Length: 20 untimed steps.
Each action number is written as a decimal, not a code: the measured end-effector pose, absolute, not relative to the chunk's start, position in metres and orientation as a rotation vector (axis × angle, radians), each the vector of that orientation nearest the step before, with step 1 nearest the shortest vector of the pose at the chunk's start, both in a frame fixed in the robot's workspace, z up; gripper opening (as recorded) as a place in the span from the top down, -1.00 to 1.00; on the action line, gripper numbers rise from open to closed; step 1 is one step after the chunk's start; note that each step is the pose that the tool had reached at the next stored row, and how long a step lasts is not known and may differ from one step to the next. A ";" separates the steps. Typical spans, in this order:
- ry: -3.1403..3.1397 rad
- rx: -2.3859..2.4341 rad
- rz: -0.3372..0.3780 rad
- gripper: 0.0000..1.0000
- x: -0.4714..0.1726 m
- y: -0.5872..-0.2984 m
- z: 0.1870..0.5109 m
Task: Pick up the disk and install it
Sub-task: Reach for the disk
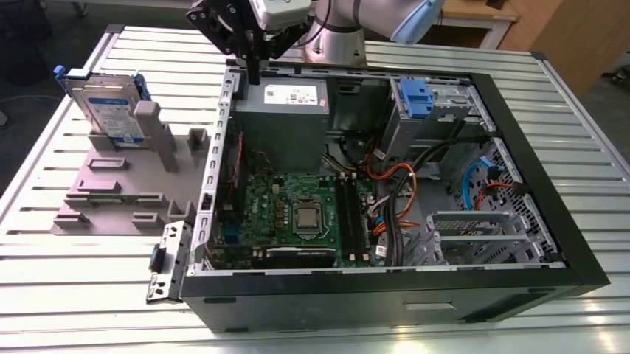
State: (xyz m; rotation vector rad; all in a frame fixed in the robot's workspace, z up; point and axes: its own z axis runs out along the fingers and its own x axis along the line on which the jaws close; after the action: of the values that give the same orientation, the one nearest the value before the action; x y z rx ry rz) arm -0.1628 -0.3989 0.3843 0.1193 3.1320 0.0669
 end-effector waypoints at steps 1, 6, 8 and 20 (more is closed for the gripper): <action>3.132 0.119 0.067 0.79 -0.163 -0.399 0.384; 3.132 0.119 0.067 0.79 -0.164 -0.399 0.384; 3.132 0.119 0.067 0.79 -0.165 -0.399 0.384; 3.134 0.120 0.067 0.79 -0.171 -0.399 0.383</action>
State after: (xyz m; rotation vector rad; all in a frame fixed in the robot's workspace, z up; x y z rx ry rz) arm -0.1714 -0.3989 0.3831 0.1195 3.1344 0.0668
